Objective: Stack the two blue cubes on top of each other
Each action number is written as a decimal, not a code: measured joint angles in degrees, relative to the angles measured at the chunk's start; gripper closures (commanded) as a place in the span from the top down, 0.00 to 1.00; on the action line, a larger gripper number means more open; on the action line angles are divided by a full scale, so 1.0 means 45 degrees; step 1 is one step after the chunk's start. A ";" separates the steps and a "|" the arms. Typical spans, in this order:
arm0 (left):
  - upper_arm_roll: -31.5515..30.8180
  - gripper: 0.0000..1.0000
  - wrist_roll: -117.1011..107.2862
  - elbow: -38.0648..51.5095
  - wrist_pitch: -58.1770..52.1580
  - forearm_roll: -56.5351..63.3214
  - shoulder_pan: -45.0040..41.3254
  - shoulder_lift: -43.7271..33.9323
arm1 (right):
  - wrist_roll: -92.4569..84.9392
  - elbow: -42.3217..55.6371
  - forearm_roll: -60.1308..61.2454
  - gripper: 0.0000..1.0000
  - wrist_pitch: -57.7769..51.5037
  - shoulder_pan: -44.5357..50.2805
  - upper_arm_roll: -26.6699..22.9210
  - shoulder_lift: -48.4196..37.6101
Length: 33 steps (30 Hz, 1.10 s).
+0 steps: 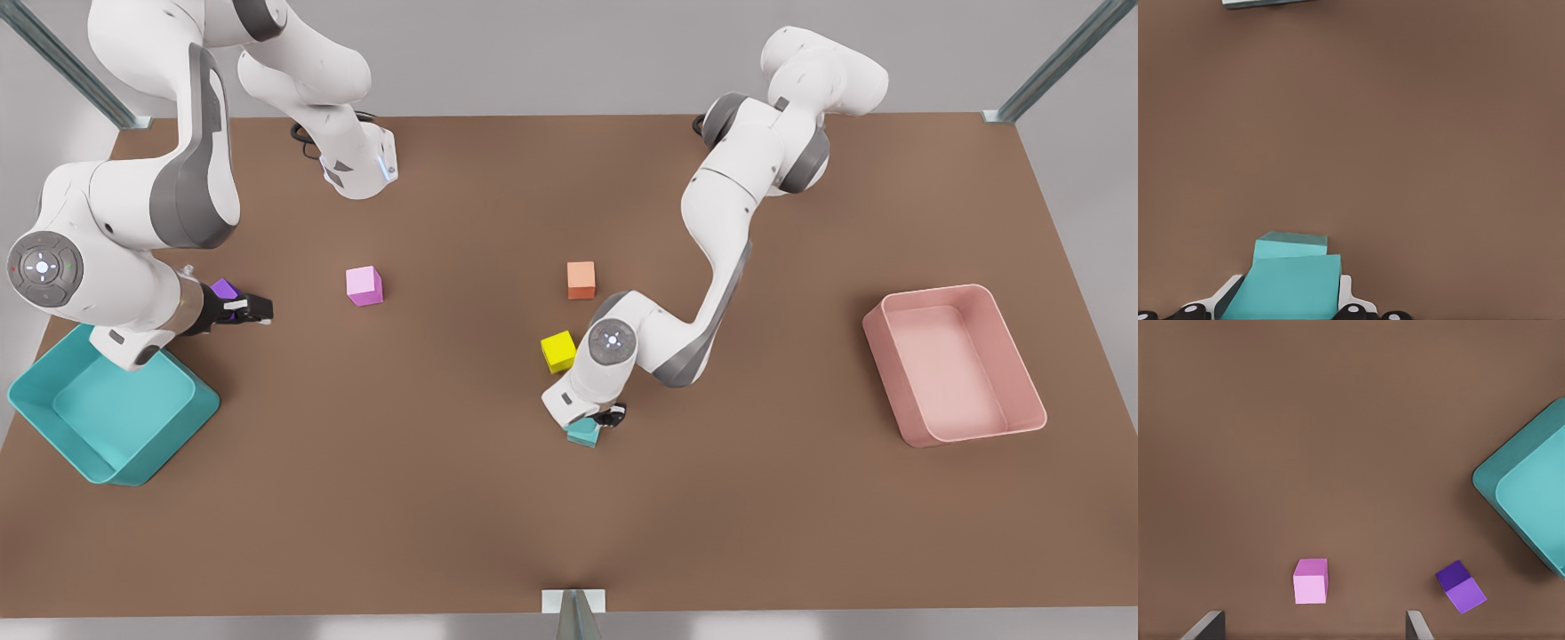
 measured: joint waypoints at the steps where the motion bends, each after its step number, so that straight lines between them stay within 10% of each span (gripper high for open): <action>1: 0.0000 0.67 -0.0127 -0.0005 -0.0019 0.0008 0.0000 0.0009 | -0.0001 -0.0004 0.0001 1.00 -0.0001 0.0000 0.0000 0.0000; 20: 0.0034 0.69 -0.1545 0.0044 -0.0124 0.0071 0.0098 0.0129 | 0.0002 -0.0044 0.0012 1.00 0.0011 0.0018 0.0010 0.0010; 28: 0.0040 1.00 -0.1762 0.0023 0.0042 0.0018 0.0156 0.0120 | 0.0004 -0.0028 0.0002 1.00 0.0015 0.0002 0.0002 0.0020; 33: 0.0035 1.00 -0.1854 0.0022 -0.0023 0.0000 0.0189 0.0032 | -0.0002 -0.0027 -0.0005 1.00 0.0020 0.0000 0.0000 0.0020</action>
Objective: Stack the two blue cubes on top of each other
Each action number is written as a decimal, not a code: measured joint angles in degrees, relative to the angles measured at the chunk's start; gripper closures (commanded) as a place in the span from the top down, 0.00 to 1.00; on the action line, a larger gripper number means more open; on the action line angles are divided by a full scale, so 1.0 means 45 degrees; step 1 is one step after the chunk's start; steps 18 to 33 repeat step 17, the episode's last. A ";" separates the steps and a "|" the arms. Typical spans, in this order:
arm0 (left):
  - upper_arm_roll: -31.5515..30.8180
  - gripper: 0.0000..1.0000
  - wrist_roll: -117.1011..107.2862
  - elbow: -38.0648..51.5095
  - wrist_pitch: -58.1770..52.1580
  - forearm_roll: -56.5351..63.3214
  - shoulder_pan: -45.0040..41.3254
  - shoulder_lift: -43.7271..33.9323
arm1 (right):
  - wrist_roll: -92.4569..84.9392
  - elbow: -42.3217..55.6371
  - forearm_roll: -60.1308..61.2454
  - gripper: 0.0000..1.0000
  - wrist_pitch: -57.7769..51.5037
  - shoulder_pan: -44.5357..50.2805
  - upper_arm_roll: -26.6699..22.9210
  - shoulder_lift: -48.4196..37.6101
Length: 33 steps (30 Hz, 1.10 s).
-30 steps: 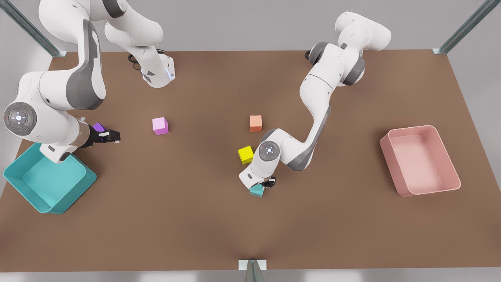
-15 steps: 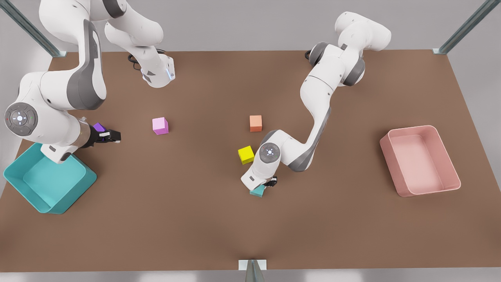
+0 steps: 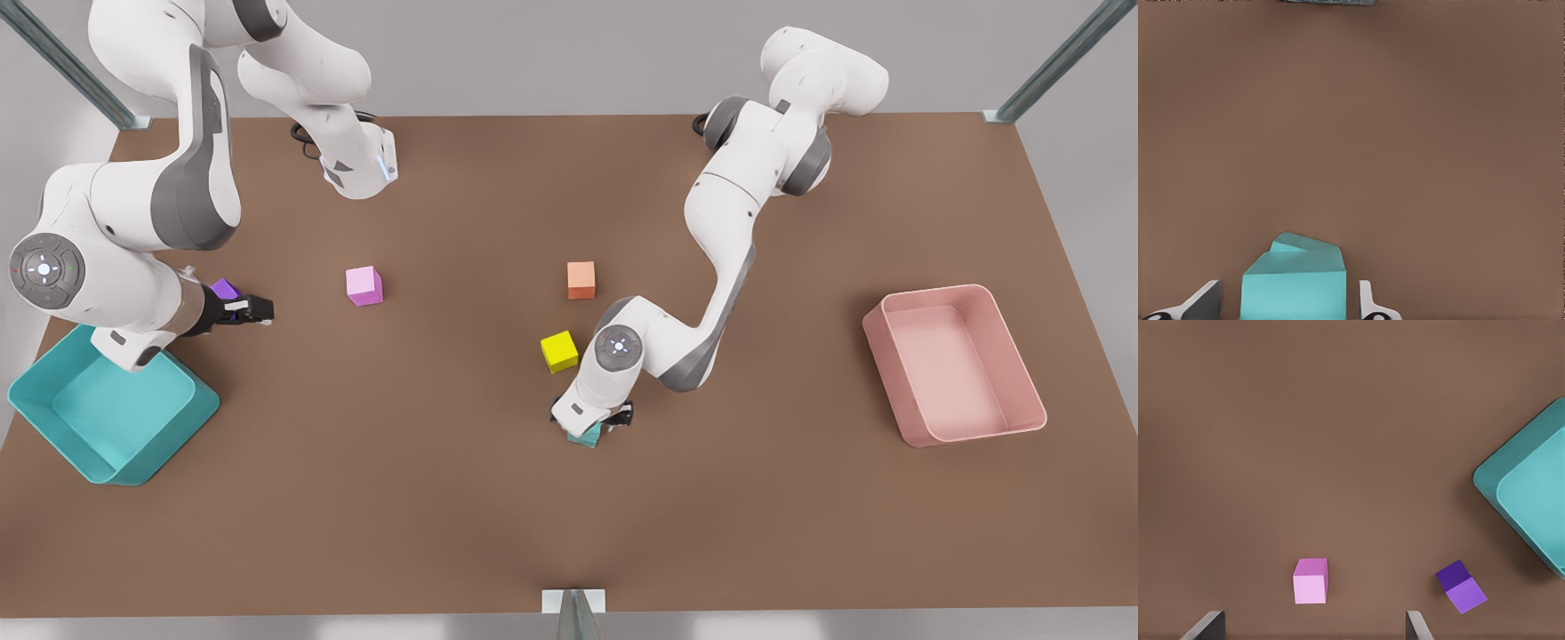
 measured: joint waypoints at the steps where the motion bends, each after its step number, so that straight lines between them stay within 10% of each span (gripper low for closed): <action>1: -0.0007 1.00 -0.0014 0.0000 -0.0171 -0.0009 0.0003 -0.0246 | -0.0002 0.0000 0.0001 1.00 -0.0001 0.0000 0.0000 0.0000; 11: 0.0001 1.00 0.1394 -0.0088 -0.7509 0.0964 0.4662 -0.6184 | -0.0010 0.0036 -0.0012 1.00 0.0000 0.0000 0.0000 -0.0006; 15: -0.0612 1.00 0.2839 -0.4915 -0.8689 0.0974 0.6461 -0.9365 | -0.0011 0.0023 -0.0003 1.00 -0.0009 0.0000 0.0000 -0.0002; 33: -0.0635 1.00 0.3454 -0.5412 -0.9076 0.0871 0.6561 -0.9685 | -0.0011 0.0021 0.0001 1.00 -0.0014 0.0000 0.0000 -0.0003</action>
